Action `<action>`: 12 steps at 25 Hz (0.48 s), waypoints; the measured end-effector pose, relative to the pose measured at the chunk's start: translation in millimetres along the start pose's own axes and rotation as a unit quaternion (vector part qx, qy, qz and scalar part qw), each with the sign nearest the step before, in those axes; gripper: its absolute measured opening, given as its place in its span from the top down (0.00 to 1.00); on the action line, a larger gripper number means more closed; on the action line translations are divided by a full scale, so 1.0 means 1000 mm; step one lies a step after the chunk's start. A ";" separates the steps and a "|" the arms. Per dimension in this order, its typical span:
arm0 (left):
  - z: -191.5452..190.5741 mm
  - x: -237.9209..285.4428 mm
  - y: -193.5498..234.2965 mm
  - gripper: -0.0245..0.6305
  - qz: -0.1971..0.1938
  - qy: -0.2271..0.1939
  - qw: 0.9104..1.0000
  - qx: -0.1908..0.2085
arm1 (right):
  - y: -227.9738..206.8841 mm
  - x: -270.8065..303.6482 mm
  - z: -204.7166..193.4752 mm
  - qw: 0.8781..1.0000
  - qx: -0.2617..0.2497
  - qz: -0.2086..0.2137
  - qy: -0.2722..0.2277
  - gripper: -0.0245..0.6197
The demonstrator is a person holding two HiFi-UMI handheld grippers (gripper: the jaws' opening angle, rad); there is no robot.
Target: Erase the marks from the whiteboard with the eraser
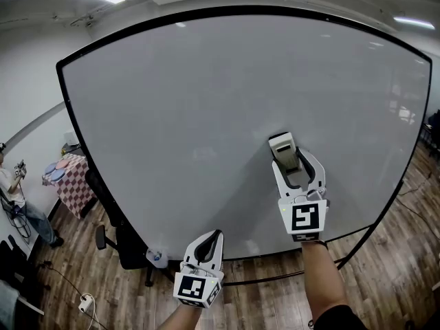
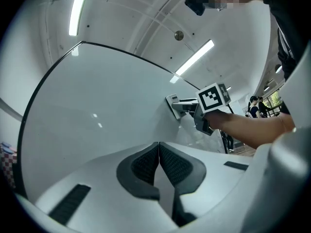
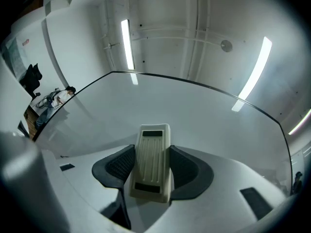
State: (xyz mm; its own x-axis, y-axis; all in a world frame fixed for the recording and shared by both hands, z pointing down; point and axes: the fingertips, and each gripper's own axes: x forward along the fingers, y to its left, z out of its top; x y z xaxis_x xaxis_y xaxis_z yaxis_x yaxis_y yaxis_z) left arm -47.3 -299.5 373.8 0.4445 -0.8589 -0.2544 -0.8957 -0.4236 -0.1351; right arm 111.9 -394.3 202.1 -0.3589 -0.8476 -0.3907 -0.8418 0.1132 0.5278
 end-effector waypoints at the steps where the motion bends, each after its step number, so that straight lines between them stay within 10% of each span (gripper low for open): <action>1: 0.004 0.003 0.002 0.93 0.001 -0.005 1.000 0.002 | -0.002 0.000 -0.001 1.000 -0.002 -0.005 0.001 0.58; 12: 0.038 0.015 0.007 0.93 0.008 -0.036 0.999 -0.006 | -0.093 -0.018 -0.032 0.993 0.031 -0.105 0.038 0.58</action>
State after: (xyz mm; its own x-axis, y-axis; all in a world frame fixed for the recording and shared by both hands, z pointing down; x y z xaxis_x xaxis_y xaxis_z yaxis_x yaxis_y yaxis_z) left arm -46.2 -304.2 333.2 0.4283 -0.8434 -0.3244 -0.9030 -0.4132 -0.1179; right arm 209.2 -406.6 184.0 -0.1430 -0.8922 -0.4284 -0.9188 -0.0412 0.3925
